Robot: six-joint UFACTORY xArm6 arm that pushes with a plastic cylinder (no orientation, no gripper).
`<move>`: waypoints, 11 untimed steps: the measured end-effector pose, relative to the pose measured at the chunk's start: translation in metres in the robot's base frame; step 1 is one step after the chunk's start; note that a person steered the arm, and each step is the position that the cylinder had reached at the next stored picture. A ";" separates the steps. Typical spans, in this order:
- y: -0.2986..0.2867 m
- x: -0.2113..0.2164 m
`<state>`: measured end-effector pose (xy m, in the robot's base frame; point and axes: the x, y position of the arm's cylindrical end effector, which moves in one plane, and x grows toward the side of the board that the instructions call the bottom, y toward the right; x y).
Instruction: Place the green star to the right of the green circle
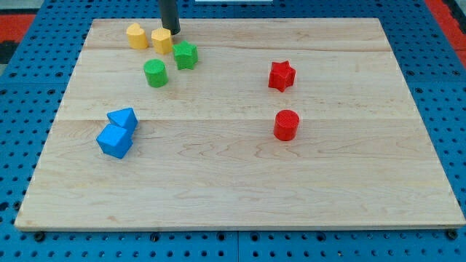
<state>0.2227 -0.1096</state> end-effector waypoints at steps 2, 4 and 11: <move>0.034 0.011; -0.028 0.043; 0.163 0.079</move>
